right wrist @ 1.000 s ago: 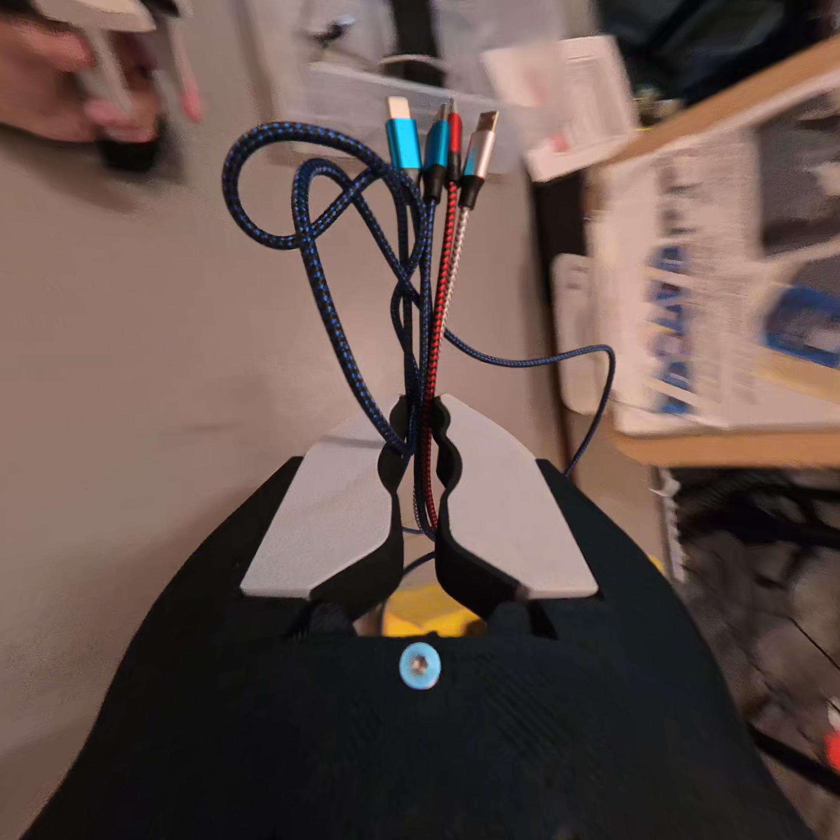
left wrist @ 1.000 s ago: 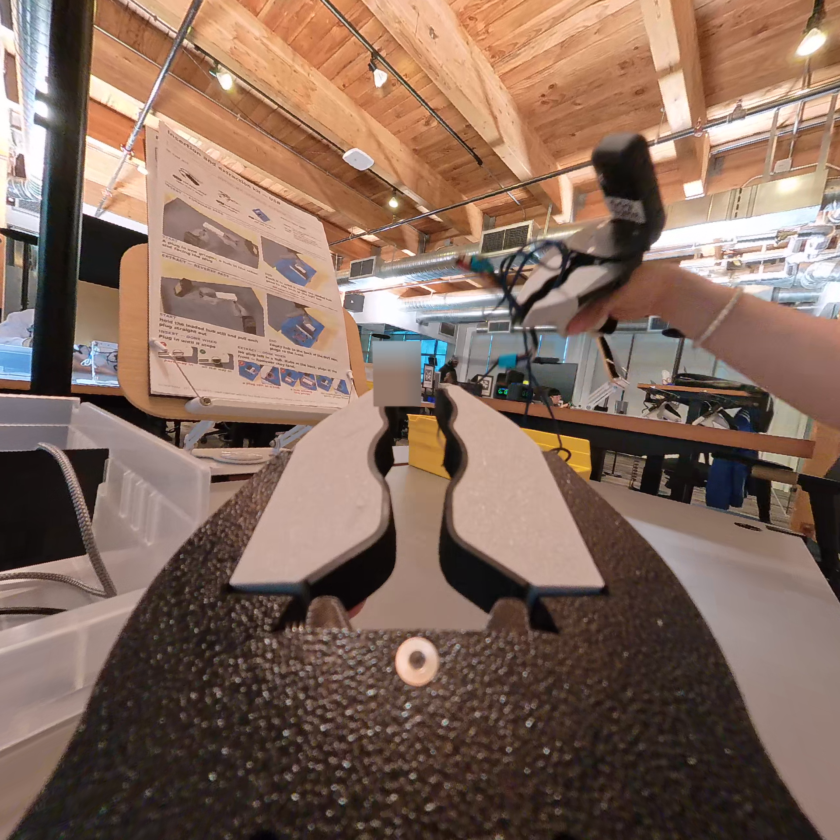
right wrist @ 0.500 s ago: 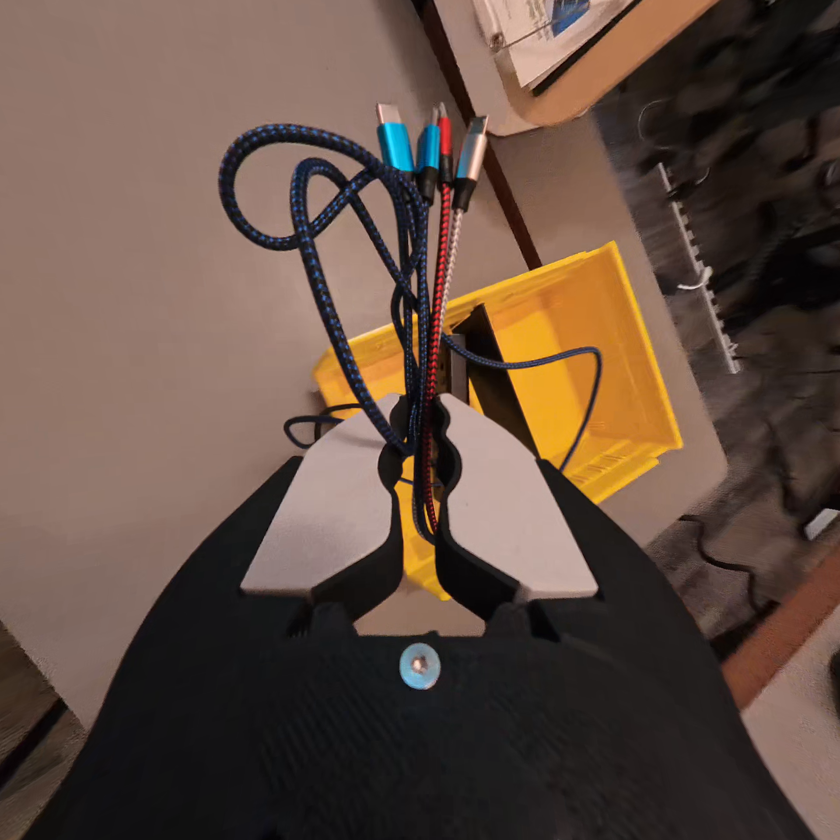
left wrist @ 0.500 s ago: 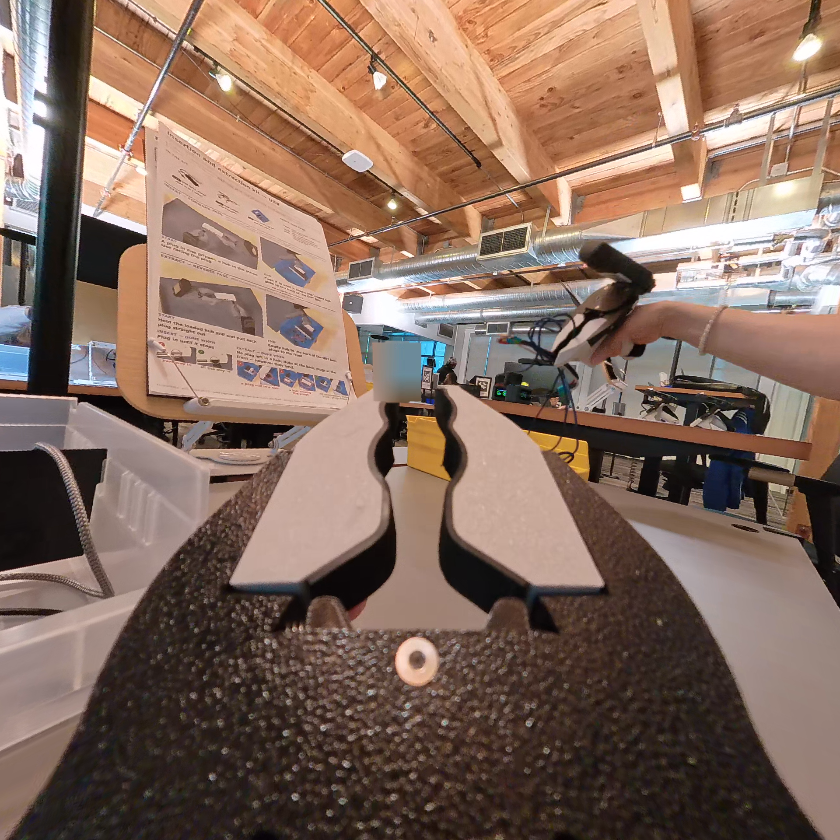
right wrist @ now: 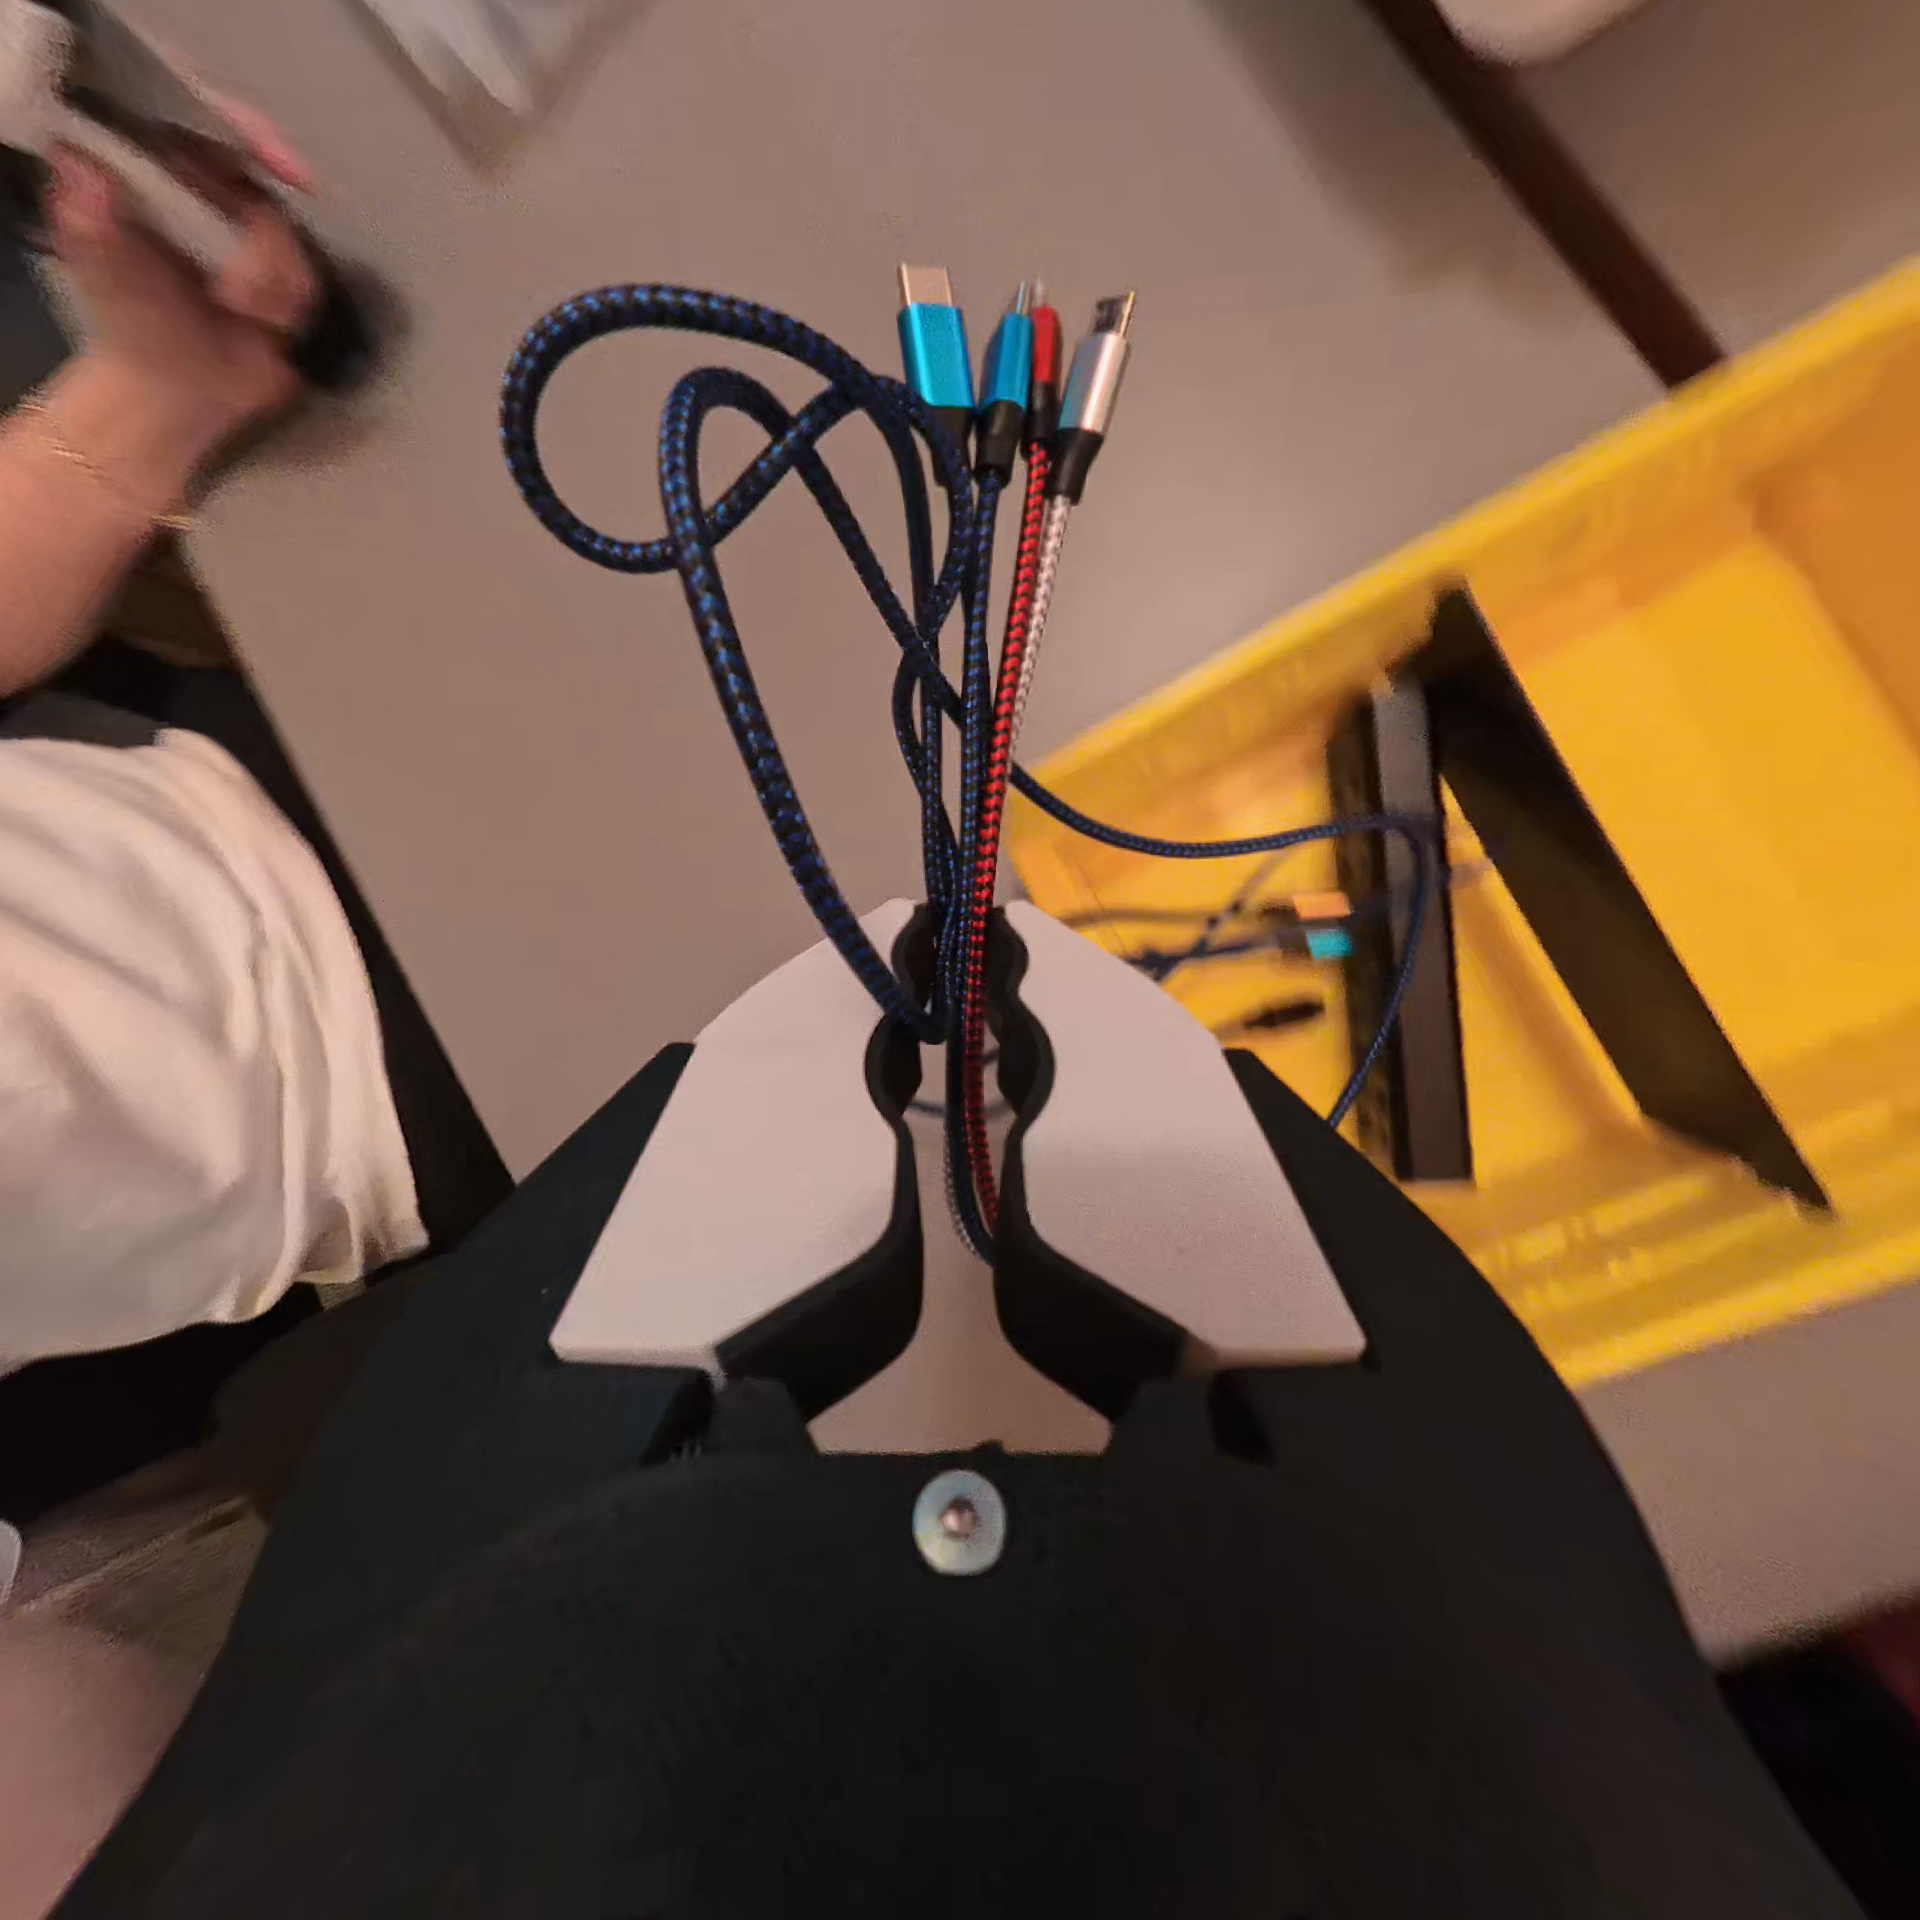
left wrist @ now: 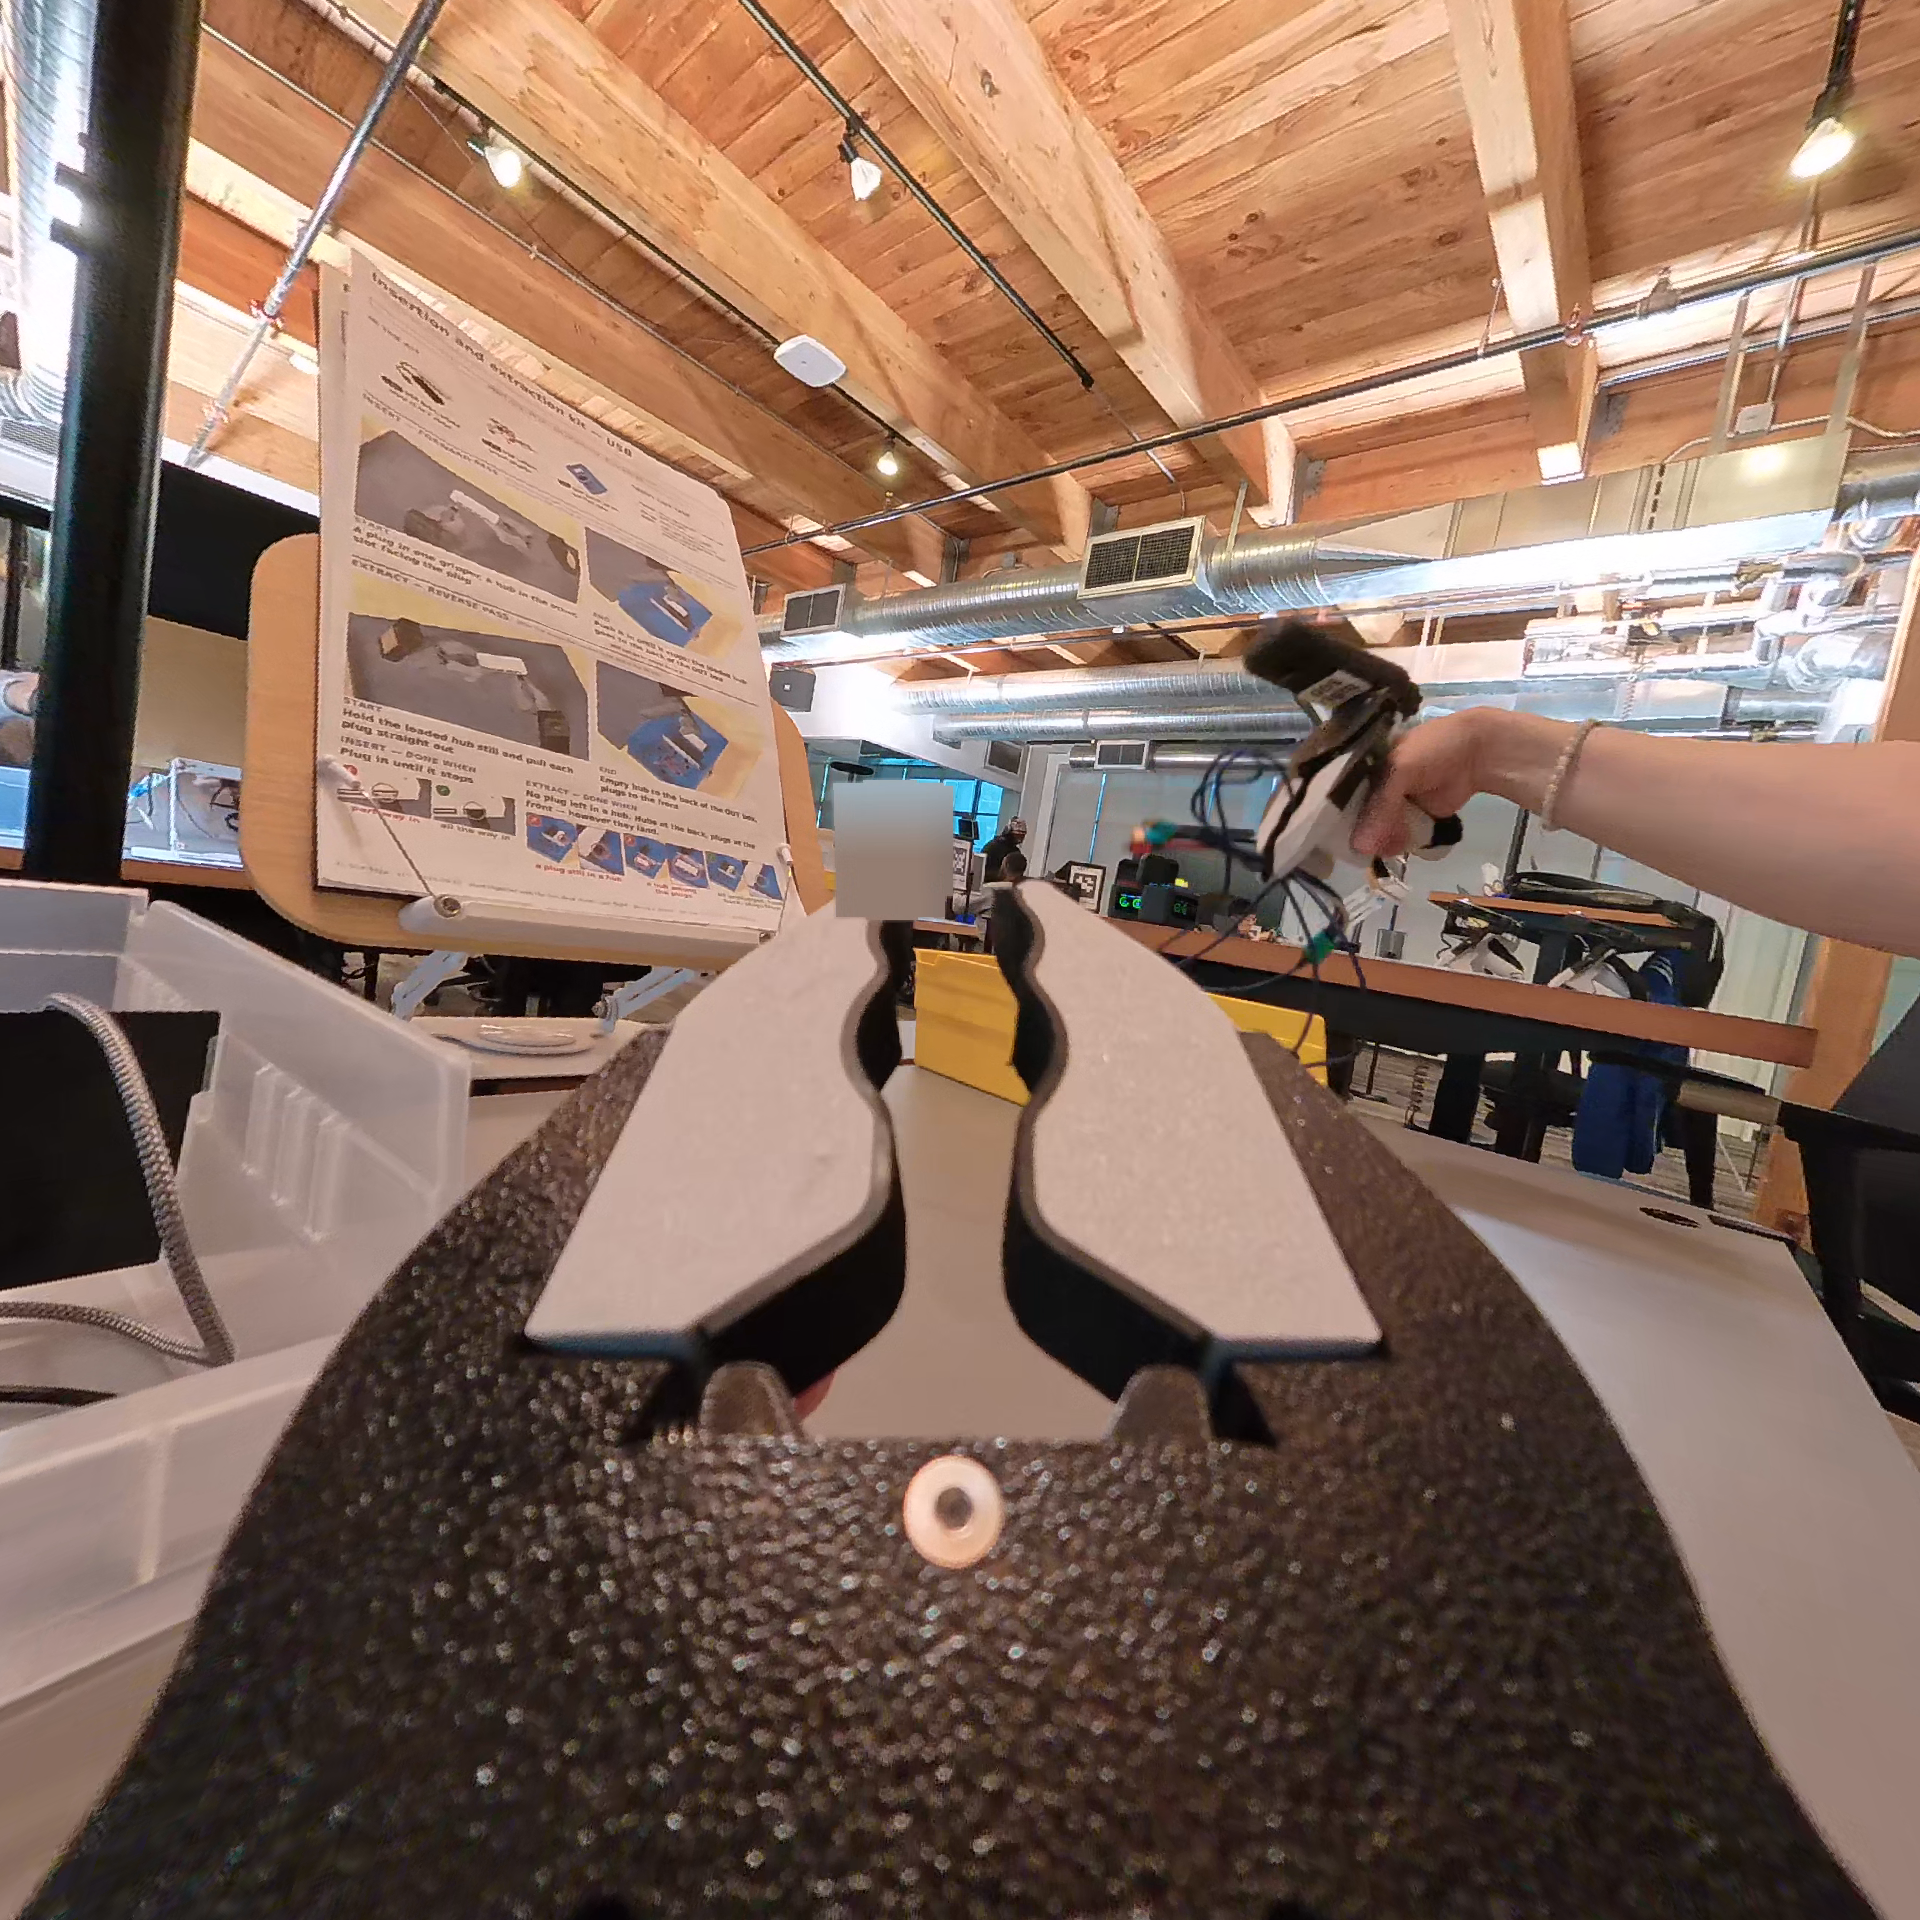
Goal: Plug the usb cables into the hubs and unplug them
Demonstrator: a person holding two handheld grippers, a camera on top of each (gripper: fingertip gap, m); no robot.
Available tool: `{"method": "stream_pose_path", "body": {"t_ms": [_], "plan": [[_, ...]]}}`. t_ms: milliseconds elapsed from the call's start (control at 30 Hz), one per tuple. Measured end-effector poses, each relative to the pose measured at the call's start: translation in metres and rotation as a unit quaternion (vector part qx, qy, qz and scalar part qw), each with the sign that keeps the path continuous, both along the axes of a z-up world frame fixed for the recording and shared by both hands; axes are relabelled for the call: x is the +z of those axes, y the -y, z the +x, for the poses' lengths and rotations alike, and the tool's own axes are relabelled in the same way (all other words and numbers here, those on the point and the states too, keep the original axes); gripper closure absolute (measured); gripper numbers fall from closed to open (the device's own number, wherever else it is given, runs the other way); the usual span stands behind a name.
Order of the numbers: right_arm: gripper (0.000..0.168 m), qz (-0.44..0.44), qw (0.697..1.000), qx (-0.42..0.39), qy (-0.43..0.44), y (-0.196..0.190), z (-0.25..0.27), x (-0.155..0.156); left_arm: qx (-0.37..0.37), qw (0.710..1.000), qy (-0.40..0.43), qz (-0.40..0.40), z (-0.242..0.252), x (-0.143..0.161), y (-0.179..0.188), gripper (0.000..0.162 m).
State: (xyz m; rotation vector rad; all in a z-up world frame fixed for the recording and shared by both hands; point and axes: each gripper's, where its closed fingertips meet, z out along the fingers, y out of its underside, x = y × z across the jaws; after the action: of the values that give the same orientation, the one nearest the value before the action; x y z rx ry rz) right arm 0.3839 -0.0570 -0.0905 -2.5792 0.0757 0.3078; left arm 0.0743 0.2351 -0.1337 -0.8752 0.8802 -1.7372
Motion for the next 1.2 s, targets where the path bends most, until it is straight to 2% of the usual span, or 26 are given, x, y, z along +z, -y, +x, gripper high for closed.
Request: {"method": "stream_pose_path", "body": {"t_ms": [100,267,433,600,733,833,900,967,1067,1133,1200], "plan": [[0.158,-0.077,0.993,-0.085,0.021,0.021,0.029,-0.023,-0.001,1.000,0.000,0.002,0.000,0.000,0.001,0.147],[0.158,-0.097,0.979,-0.170,0.055,0.024,0.071,-0.047,-0.002,1.000,0.001,-0.002,0.000,0.000,0.000,0.147],[0.158,-0.104,0.969,-0.171,0.147,-0.002,0.093,-0.075,-0.002,1.000,0.001,-0.001,0.000,0.000,0.000,0.147],[0.159,-0.148,0.946,-0.173,0.230,-0.011,0.108,-0.118,-0.002,1.000,0.003,0.000,-0.001,0.000,0.000,0.148],[0.159,-0.119,0.952,-0.175,0.221,-0.018,0.102,-0.146,-0.004,1.000,0.003,-0.002,-0.001,0.000,0.000,0.148],[0.159,-0.089,0.961,-0.178,0.191,-0.019,0.093,-0.153,-0.005,1.000,0.002,-0.005,-0.001,0.000,-0.001,0.148],[0.157,-0.100,0.972,-0.122,0.174,-0.015,0.077,-0.162,-0.011,1.000,0.004,-0.010,0.000,0.000,-0.001,0.148],[0.152,-0.125,0.967,-0.076,0.207,-0.005,0.074,-0.162,-0.013,1.000,0.004,-0.012,0.000,0.000,-0.001,0.148],[0.139,-0.166,0.963,-0.033,0.209,0.009,0.071,-0.150,-0.011,1.000,0.006,-0.010,0.000,0.001,0.000,0.148],[0.120,-0.185,0.967,-0.012,0.172,0.017,0.061,-0.136,-0.011,1.000,0.006,-0.010,0.000,0.001,0.000,0.148],[0.108,-0.203,0.970,-0.012,0.135,0.025,0.056,-0.119,-0.011,1.000,0.006,-0.010,0.000,0.001,0.000,0.148]]}}
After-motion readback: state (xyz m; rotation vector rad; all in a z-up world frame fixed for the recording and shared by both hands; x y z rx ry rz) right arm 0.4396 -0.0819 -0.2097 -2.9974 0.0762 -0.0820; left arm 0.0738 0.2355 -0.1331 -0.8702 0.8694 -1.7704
